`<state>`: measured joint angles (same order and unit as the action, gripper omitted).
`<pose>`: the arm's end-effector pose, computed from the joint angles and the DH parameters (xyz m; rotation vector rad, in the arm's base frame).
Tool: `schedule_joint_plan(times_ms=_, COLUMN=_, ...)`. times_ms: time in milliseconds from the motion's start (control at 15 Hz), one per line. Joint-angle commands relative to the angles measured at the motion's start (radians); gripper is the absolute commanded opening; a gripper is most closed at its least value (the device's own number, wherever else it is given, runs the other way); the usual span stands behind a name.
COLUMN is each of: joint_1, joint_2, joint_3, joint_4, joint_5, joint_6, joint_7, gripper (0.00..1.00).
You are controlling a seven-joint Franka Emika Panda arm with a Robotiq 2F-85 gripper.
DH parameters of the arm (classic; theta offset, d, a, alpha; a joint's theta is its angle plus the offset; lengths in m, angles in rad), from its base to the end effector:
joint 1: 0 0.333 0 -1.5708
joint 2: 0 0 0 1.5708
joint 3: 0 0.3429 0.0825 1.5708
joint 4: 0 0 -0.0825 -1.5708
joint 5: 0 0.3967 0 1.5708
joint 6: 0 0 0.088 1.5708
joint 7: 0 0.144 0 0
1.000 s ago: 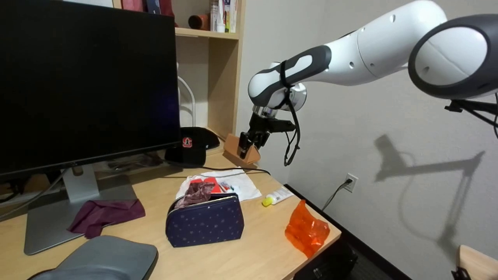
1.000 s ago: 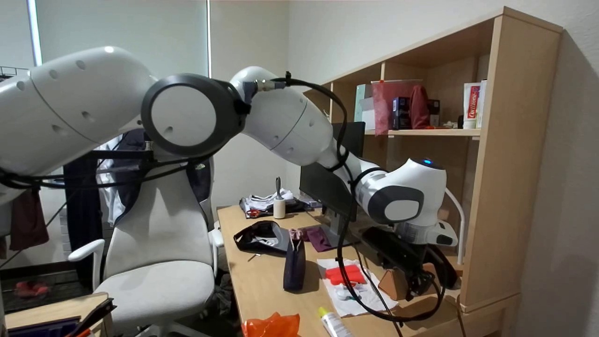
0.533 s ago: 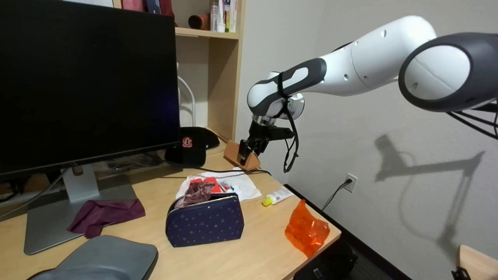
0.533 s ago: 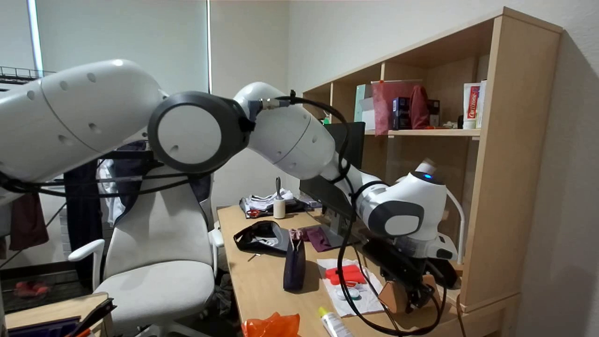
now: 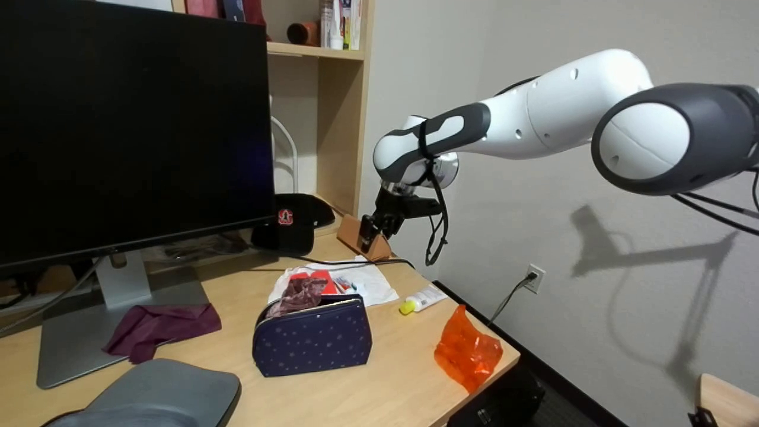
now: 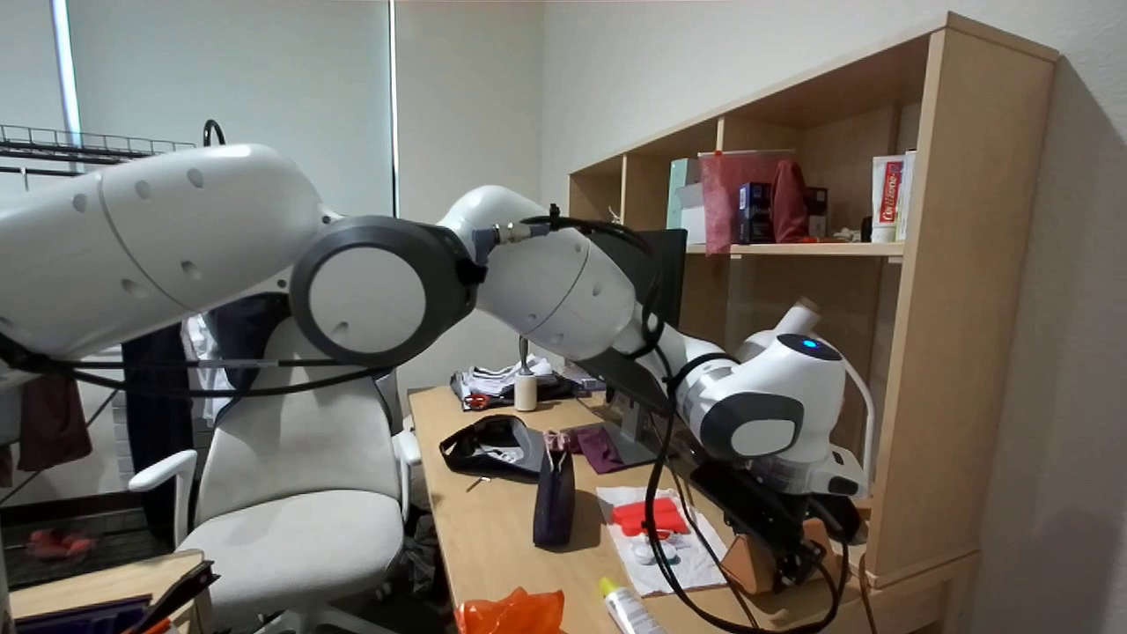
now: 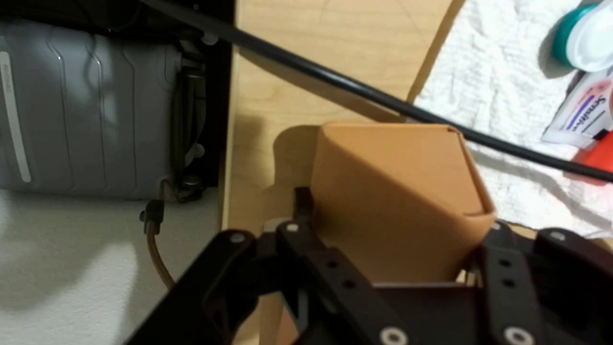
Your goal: Move the brown case away from the cap then take the hair ribbon out of the purse and put it on the desk
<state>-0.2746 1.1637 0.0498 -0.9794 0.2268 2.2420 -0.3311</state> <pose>0.8074 -0.1866 0.1154 -2.9388 0.0866 -0.2338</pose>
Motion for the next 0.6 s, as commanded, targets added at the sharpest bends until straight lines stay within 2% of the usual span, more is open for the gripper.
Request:
schedule_joint_plan(times_ms=0, joint_1=-0.027, joint_2=0.025, joint_3=0.027, joint_4=0.083, joint_5=-0.011, joint_6=-0.006, joint_7=-0.025, gripper=0.38)
schedule_joint_plan(times_ms=533, joint_1=-0.038, joint_2=0.092, joint_3=0.04, joint_4=0.168, joint_5=-0.014, joint_6=-0.044, joint_7=-0.036, gripper=0.38)
